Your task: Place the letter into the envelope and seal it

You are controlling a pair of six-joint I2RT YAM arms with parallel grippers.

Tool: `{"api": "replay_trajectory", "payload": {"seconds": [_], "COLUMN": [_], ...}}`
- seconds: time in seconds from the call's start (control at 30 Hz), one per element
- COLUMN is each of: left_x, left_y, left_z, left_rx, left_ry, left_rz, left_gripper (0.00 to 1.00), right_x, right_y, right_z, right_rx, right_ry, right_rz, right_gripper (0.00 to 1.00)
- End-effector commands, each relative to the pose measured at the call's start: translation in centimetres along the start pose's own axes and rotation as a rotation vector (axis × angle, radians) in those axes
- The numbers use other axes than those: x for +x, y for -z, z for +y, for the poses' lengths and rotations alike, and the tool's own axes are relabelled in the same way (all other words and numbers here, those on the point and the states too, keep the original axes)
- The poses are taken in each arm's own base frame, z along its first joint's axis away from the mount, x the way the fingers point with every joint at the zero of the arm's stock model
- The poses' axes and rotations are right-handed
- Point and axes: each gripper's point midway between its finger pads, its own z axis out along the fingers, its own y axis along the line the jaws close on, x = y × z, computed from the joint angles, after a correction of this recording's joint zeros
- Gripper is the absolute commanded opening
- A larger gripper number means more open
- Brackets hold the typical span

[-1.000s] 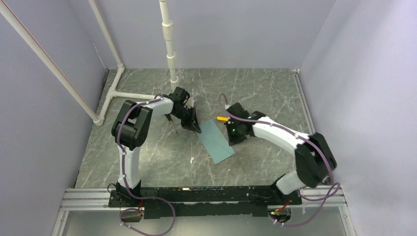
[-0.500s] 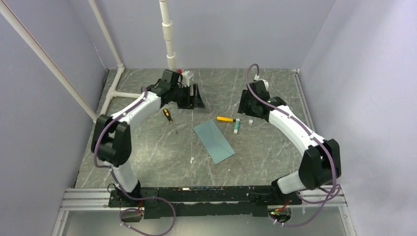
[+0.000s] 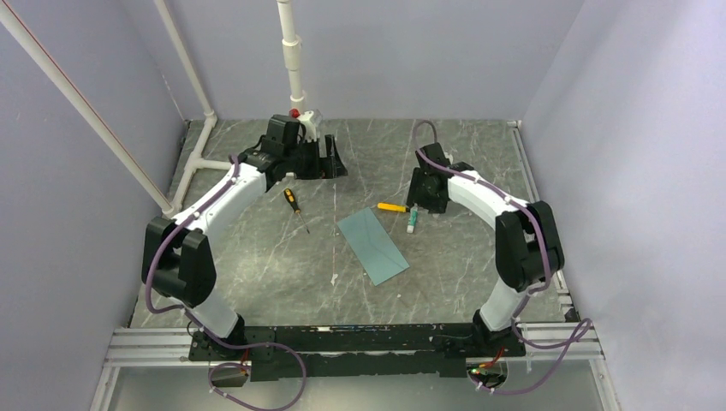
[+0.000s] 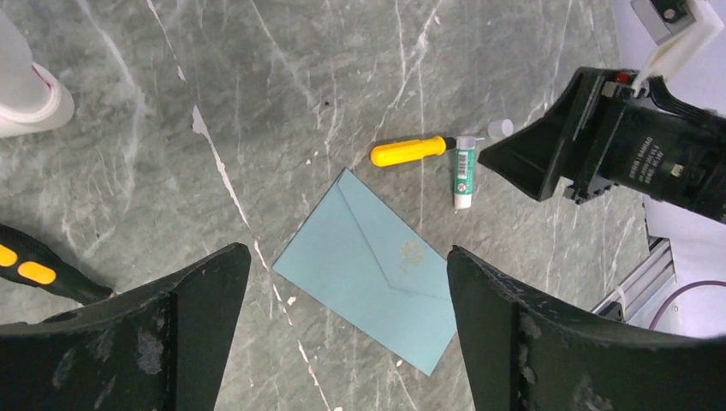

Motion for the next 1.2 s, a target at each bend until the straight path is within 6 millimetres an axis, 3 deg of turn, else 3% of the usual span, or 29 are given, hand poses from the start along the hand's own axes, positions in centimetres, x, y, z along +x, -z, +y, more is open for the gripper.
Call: {"api": "replay_trajectory", "payload": {"seconds": [0.0, 0.17, 0.47, 0.6, 0.8, 0.93, 1.07, 1.17], "left_x": [0.5, 1.1, 1.2, 1.5, 1.0, 0.1, -0.7, -1.7], "left_y": [-0.3, -0.7, -0.8, -0.7, 0.0, 1.3, 3.5, 5.1], "left_z": [-0.1, -0.2, -0.2, -0.7, -3.5, -7.1, -10.8, -12.9], "left_rx": [0.024, 0.047, 0.048, 0.074, 0.225, 0.424, 0.644, 0.780], "left_ry": [0.012, 0.030, 0.050, 0.055, 0.035, 0.001, -0.034, -0.066], "left_rz": [0.013, 0.037, 0.046, 0.057, 0.064, 0.062, 0.055, 0.001], "left_gripper": [0.89, 0.85, 0.84, 0.84, 0.85, 0.85, 0.84, 0.83], "right_x": [-0.6, -0.1, 1.8, 0.8, -2.2, -4.3, -5.2, -5.4], "right_y": [-0.5, -2.1, -3.7, -2.5, 3.0, 9.2, 17.0, 21.5], "right_z": [1.5, 1.5, 1.8, 2.6, 5.5, 9.8, 14.4, 16.1], "right_rx": [-0.040, -0.028, -0.045, -0.093, -0.288, -0.586, -0.977, -1.177], "right_ry": [-0.003, 0.022, 0.036, 0.017, 0.047, 0.115, 0.171, 0.182], "right_rz": [0.020, 0.053, 0.133, 0.081, -0.046, -0.170, -0.288, -0.326], "right_gripper": [0.59, 0.56, 0.39, 0.13, 0.07, 0.07, 0.09, 0.10]}}
